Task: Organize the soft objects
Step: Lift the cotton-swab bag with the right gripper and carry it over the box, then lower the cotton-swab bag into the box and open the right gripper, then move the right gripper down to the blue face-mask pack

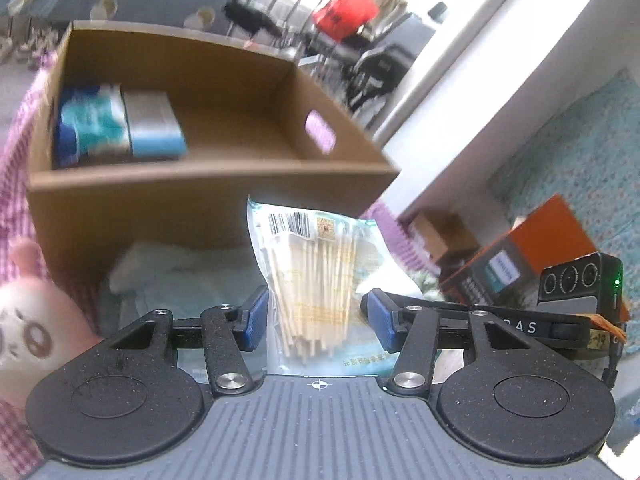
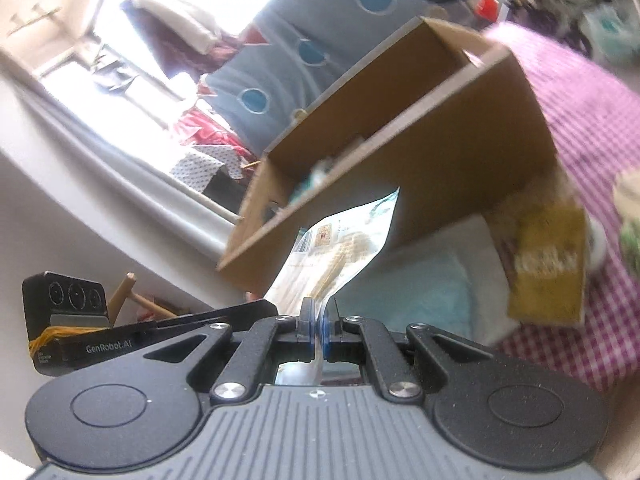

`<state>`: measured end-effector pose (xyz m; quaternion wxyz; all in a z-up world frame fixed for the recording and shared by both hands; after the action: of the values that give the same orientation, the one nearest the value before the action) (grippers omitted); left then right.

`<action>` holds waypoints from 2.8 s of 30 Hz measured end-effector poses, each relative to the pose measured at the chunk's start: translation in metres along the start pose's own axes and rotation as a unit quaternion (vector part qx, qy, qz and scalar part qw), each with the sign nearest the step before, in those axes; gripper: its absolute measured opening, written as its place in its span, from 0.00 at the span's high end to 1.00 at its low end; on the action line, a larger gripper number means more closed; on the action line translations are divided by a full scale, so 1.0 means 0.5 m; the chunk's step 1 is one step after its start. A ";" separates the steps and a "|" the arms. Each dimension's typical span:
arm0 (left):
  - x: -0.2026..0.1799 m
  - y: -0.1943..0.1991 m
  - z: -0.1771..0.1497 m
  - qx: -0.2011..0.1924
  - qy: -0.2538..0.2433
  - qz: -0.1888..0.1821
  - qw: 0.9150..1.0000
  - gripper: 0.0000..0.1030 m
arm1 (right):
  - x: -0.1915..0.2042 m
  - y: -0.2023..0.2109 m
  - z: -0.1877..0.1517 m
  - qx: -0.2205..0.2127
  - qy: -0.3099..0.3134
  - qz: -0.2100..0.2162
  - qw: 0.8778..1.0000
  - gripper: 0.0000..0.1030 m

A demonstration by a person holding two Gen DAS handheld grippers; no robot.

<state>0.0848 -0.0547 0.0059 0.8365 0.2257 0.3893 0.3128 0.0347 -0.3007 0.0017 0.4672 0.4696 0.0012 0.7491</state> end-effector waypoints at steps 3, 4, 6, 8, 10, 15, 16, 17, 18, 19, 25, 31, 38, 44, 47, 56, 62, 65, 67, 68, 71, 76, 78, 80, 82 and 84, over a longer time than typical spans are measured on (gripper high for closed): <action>-0.015 0.038 0.014 -0.031 -0.011 -0.001 0.999 0.49 | 0.040 0.010 0.022 -0.004 0.032 0.008 0.999 0.96; -0.021 0.049 0.019 -0.038 -0.017 0.001 0.999 0.49 | 0.055 0.013 0.033 -0.006 0.047 0.010 0.999 0.96; -0.033 0.066 0.032 -0.054 -0.028 0.005 0.998 0.49 | 0.076 0.020 0.048 -0.008 0.067 0.013 0.998 0.96; -0.040 0.082 0.045 -0.067 -0.035 0.008 0.997 0.49 | 0.095 0.020 0.064 -0.007 0.080 0.019 0.997 0.96; -0.045 0.094 0.061 -0.080 -0.040 0.011 0.996 0.49 | 0.110 0.016 0.080 -0.004 0.089 0.023 0.996 0.96; -0.045 0.107 0.105 -0.094 -0.046 0.012 0.994 0.49 | 0.110 -0.012 0.127 0.017 0.081 0.029 0.996 0.96; -0.045 0.107 0.116 -0.095 -0.047 0.011 0.994 0.49 | 0.106 -0.019 0.141 0.023 0.079 0.031 0.996 0.96; -0.046 0.102 0.131 -0.093 -0.050 0.011 0.994 0.49 | 0.104 -0.019 0.153 0.027 0.077 0.032 0.996 0.96; -0.044 0.096 0.143 -0.091 -0.053 0.010 0.994 0.49 | 0.098 -0.027 0.167 0.031 0.075 0.034 0.996 0.95; -0.042 0.087 0.157 -0.087 -0.055 0.013 0.995 0.49 | 0.094 -0.033 0.180 0.036 0.072 0.034 0.996 0.96; -0.025 0.020 0.242 -0.057 -0.063 0.035 0.996 0.49 | 0.052 -0.096 0.285 0.064 0.073 0.016 0.995 0.96; 0.017 -0.089 0.341 -0.006 -0.059 0.065 0.996 0.49 | 0.007 -0.193 0.391 0.102 0.085 -0.020 0.991 0.96; 0.113 -0.233 0.413 0.061 -0.015 0.094 0.994 0.49 | -0.050 -0.338 0.464 0.161 0.113 -0.082 0.977 0.96; 0.178 -0.350 0.421 0.115 0.009 0.135 0.984 0.50 | -0.126 -0.461 0.466 0.222 0.124 -0.143 0.956 0.96; 0.214 -0.388 0.410 0.144 0.031 0.155 0.977 0.49 | -0.155 -0.502 0.456 0.247 0.126 -0.175 0.945 0.96; 0.204 -0.352 0.399 0.130 0.012 0.166 0.977 0.43 | -0.139 -0.547 0.431 0.262 0.157 -0.159 0.939 0.95; 0.197 -0.333 0.400 0.114 0.007 0.180 0.977 0.24 | -0.146 -0.565 0.455 0.251 0.166 -0.168 0.939 0.88; 0.193 -0.309 0.394 0.108 0.006 0.179 0.978 0.17 | -0.154 -0.549 0.471 0.238 0.151 -0.190 0.940 0.52; 0.187 -0.290 0.395 0.096 0.009 0.176 0.980 0.10 | -0.151 -0.534 0.482 0.220 0.148 -0.207 0.942 0.32; 0.183 -0.283 0.398 0.088 0.009 0.173 0.981 0.08 | -0.147 -0.523 0.487 0.211 0.149 -0.208 0.943 0.32; 0.170 -0.245 0.402 0.064 0.012 0.166 0.984 0.08 | -0.128 -0.492 0.501 0.190 0.147 -0.207 0.948 0.32; 0.138 -0.174 0.408 0.020 0.012 0.147 0.989 0.06 | -0.070 -0.414 0.514 0.143 0.151 -0.183 0.961 0.32; 0.121 -0.135 0.407 -0.011 0.007 0.142 0.990 0.03 | -0.040 -0.365 0.519 0.119 0.153 -0.166 0.967 0.32; 0.103 -0.091 0.398 -0.042 -0.001 0.144 0.989 0.02 | -0.008 -0.301 0.516 0.091 0.157 -0.143 0.973 0.32; 0.079 -0.059 0.389 -0.062 -0.018 0.142 0.988 0.01 | 0.017 -0.238 0.510 0.068 0.161 -0.124 0.977 0.31; 0.064 -0.025 0.375 -0.072 -0.034 0.139 0.987 0.00 | 0.039 -0.174 0.494 0.048 0.164 -0.106 0.980 0.30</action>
<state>0.2539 -0.0660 0.0936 0.8117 0.2273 0.3015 0.4455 0.2671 -0.3460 0.1148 0.5146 0.3593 0.1631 0.7613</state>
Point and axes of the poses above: each gripper's, at about its wrist camera, not at the fingertips, and y roughly against the way its jaws point, x to its left, z to its top, the point moved 3 cm from there along -y, roughly the way its jaws point
